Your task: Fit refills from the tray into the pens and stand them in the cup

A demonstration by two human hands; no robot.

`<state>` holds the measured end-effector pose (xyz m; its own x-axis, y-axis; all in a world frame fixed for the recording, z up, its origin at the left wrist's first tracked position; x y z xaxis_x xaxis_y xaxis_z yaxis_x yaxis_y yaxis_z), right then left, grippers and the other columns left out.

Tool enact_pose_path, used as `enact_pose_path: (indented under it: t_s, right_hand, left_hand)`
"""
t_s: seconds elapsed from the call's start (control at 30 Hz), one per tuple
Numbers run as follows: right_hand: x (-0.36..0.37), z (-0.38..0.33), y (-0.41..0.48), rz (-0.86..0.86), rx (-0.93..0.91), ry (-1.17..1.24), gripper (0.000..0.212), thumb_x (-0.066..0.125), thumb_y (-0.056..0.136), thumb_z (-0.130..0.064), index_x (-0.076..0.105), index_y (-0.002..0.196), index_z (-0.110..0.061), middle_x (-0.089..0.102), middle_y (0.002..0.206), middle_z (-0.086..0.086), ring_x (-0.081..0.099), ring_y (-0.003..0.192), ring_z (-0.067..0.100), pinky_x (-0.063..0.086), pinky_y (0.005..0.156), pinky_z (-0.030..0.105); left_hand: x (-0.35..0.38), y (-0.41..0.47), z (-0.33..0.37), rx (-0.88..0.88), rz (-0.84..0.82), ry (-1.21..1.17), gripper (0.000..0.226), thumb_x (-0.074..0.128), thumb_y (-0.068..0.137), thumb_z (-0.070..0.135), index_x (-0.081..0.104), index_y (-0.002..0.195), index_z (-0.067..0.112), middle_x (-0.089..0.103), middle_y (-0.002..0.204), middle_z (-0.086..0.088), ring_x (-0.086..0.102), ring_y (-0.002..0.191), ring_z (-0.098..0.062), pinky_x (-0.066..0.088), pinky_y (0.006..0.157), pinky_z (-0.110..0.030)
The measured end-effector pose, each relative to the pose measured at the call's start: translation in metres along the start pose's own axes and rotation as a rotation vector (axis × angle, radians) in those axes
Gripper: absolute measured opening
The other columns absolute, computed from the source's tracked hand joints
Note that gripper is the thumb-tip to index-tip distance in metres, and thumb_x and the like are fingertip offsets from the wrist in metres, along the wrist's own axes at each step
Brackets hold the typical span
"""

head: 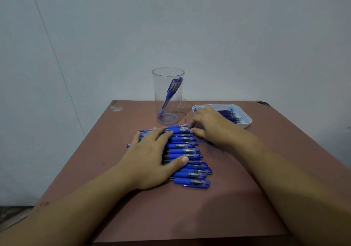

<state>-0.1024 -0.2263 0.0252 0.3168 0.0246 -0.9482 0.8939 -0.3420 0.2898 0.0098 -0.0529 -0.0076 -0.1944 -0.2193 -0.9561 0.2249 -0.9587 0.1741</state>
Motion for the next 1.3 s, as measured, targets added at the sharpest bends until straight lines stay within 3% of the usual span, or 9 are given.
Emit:
enact_pose_path:
  t_s: [0.17, 0.3, 0.4, 0.5, 0.7, 0.93, 1.1, 1.23, 1.3]
  right_hand:
    - [-0.024, 0.000, -0.014, 0.074, 0.135, 0.260, 0.009, 0.063, 0.092, -0.024, 0.059, 0.090, -0.032, 0.059, 0.084, -0.017, 0.055, 0.078, -0.001, 0.039, 0.066, 0.011]
    - [-0.059, -0.008, -0.027, 0.173, 0.141, 0.375, 0.011, 0.068, 0.089, -0.022, 0.063, 0.087, -0.032, 0.063, 0.075, -0.014, 0.057, 0.066, 0.000, 0.043, 0.060, 0.012]
    - [-0.073, -0.015, -0.041, 0.174, 0.110, 0.469, 0.012, 0.069, 0.088, -0.018, 0.064, 0.085, -0.028, 0.062, 0.069, -0.014, 0.053, 0.061, 0.000, 0.042, 0.058, 0.011]
    - [-0.065, -0.013, -0.052, 0.190, 0.114, 0.585, 0.012, 0.069, 0.088, -0.013, 0.065, 0.084, -0.024, 0.062, 0.066, -0.019, 0.052, 0.059, -0.002, 0.041, 0.057, 0.010]
    - [-0.028, -0.015, -0.061, 0.298, 0.127, 0.802, 0.008, 0.070, 0.085, -0.022, 0.068, 0.089, -0.029, 0.066, 0.077, 0.002, 0.061, 0.071, 0.020, 0.052, 0.068, 0.030]
    - [-0.021, -0.020, -0.058, 0.364, 0.091, 0.798, 0.008, 0.067, 0.087, -0.022, 0.068, 0.089, -0.030, 0.071, 0.084, 0.004, 0.068, 0.083, 0.028, 0.055, 0.079, 0.048]
    - [-0.019, -0.019, -0.055, 0.350, 0.012, 0.732, 0.012, 0.065, 0.087, -0.021, 0.064, 0.087, -0.032, 0.071, 0.082, -0.019, 0.068, 0.080, 0.005, 0.054, 0.074, 0.021]
    - [-0.024, -0.013, -0.058, 0.386, 0.002, 0.566, 0.026, 0.067, 0.088, -0.010, 0.062, 0.085, -0.036, 0.067, 0.079, -0.027, 0.065, 0.078, -0.002, 0.049, 0.072, 0.013]
    - [-0.030, -0.005, -0.062, 0.413, 0.027, 0.536, 0.016, 0.068, 0.087, -0.014, 0.064, 0.087, -0.029, 0.068, 0.079, -0.021, 0.065, 0.077, -0.002, 0.050, 0.072, 0.013]
  left_hand:
    - [-0.012, 0.000, 0.003, 0.033, 0.080, -0.093, 0.092, 0.017, 0.076, 0.084, 0.015, 0.153, 0.035, 0.016, 0.160, 0.012, 0.013, 0.147, -0.007, 0.005, 0.122, -0.050]
    - [-0.038, 0.012, 0.011, 0.149, 0.207, -0.076, 0.069, 0.040, 0.089, 0.068, 0.030, 0.148, 0.034, 0.040, 0.149, 0.013, 0.035, 0.137, -0.007, 0.020, 0.117, -0.038]
    - [-0.053, 0.022, 0.022, 0.234, 0.289, -0.087, 0.056, 0.058, 0.091, 0.048, 0.043, 0.142, 0.032, 0.060, 0.131, 0.012, 0.055, 0.117, -0.008, 0.043, 0.098, -0.026]
    - [-0.052, 0.028, 0.030, 0.273, 0.372, -0.111, 0.037, 0.063, 0.092, 0.036, 0.057, 0.128, 0.030, 0.071, 0.107, 0.012, 0.066, 0.093, -0.011, 0.057, 0.079, -0.036]
    - [-0.028, 0.029, 0.024, 0.287, 0.367, -0.250, 0.029, 0.050, 0.089, 0.053, 0.056, 0.116, 0.043, 0.070, 0.093, 0.019, 0.064, 0.089, 0.000, 0.056, 0.071, -0.030]
    - [-0.024, 0.029, 0.018, 0.238, 0.312, -0.466, 0.021, 0.063, 0.091, 0.034, 0.064, 0.110, 0.044, 0.067, 0.090, 0.022, 0.063, 0.071, -0.014, 0.052, 0.068, -0.028]
    - [-0.025, 0.030, 0.018, 0.246, 0.219, -0.540, 0.024, 0.061, 0.094, 0.028, 0.062, 0.108, 0.048, 0.069, 0.093, 0.019, 0.067, 0.073, -0.024, 0.053, 0.071, -0.036]
    - [-0.023, 0.029, 0.013, 0.256, 0.149, -0.594, 0.026, 0.058, 0.096, 0.017, 0.068, 0.113, 0.034, 0.069, 0.082, 0.025, 0.067, 0.082, 0.003, 0.047, 0.073, -0.009]
    - [-0.025, 0.028, 0.009, 0.247, 0.155, -0.589, 0.029, 0.057, 0.097, 0.016, 0.067, 0.114, 0.037, 0.069, 0.077, 0.023, 0.065, 0.081, 0.006, 0.044, 0.075, -0.005]
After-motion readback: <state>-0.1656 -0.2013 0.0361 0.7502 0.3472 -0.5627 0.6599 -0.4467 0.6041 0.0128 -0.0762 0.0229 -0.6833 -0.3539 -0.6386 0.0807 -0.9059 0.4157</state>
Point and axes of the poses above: each hand's wrist, its own y-axis towards the middle knuckle, its own x-axis out of the palm, z = x × y, the point moved 3 cm from there along y, towards the middle knuckle
